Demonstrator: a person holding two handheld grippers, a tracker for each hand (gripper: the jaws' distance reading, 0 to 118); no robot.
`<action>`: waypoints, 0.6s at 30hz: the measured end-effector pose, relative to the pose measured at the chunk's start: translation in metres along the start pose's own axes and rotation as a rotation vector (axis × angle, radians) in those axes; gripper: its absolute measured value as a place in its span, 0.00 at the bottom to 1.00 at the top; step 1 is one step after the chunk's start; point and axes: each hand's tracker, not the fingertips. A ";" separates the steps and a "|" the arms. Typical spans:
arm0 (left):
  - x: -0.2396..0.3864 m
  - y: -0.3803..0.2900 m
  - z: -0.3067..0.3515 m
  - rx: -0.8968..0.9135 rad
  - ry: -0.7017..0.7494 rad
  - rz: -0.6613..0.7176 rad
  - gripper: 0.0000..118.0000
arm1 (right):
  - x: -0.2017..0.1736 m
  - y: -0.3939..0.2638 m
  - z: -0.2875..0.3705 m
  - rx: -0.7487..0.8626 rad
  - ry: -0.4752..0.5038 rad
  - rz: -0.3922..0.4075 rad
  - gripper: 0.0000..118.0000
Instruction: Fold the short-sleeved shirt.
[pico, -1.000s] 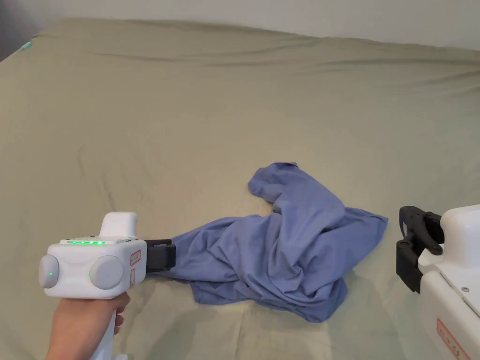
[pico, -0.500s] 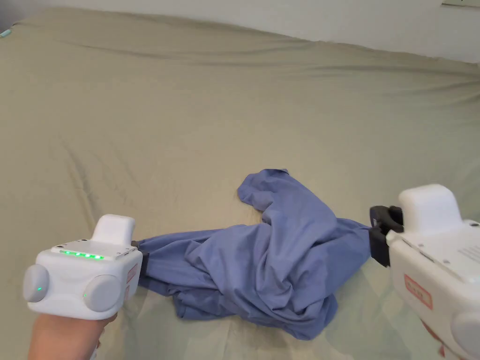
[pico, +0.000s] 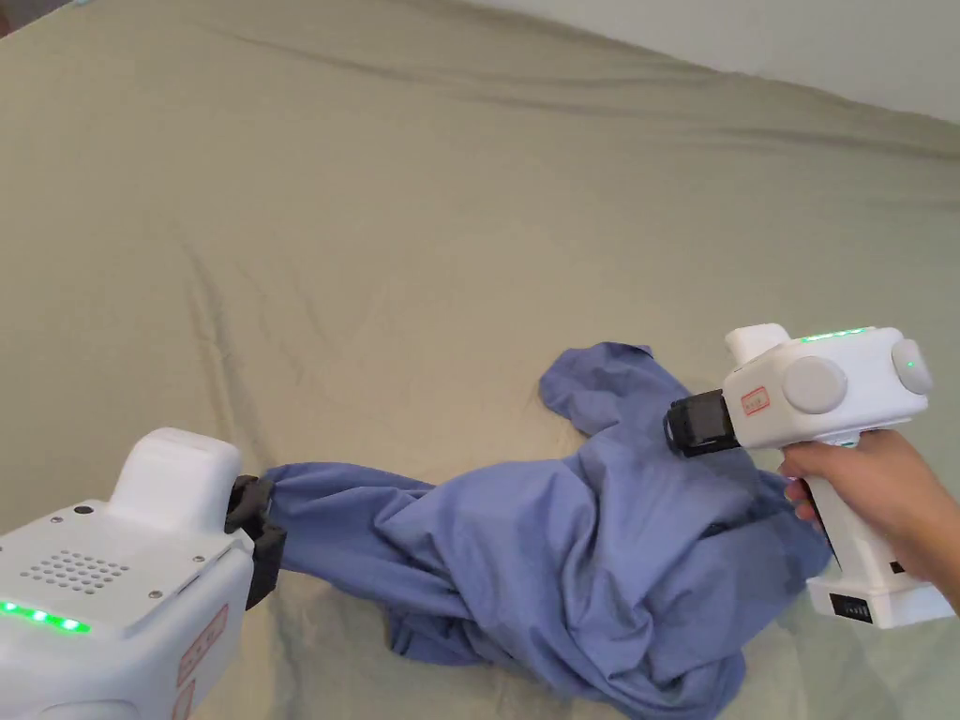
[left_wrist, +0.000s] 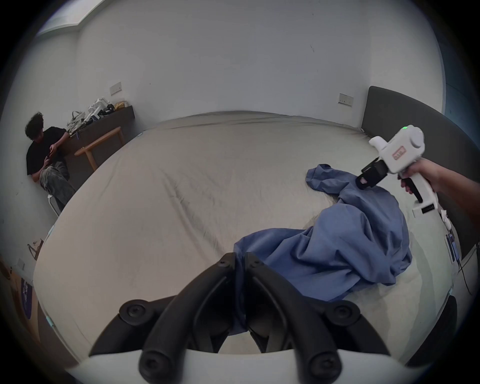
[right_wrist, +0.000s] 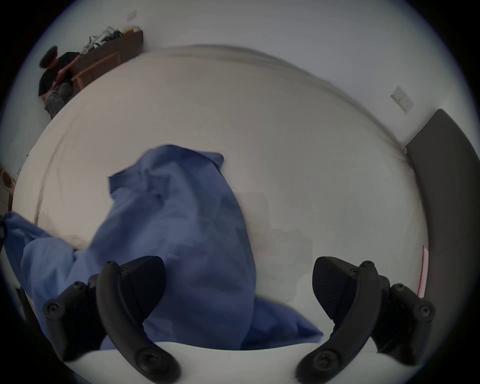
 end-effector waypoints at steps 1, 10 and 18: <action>-0.001 -0.002 -0.003 -0.010 0.006 0.000 0.03 | -0.003 0.001 -0.007 -0.019 -0.001 0.006 0.97; -0.005 -0.004 -0.006 -0.016 0.001 0.037 0.03 | -0.024 -0.003 0.010 -0.025 0.074 0.087 0.03; -0.010 0.011 0.020 0.040 0.022 0.037 0.03 | -0.016 -0.013 0.083 0.140 0.008 0.052 0.03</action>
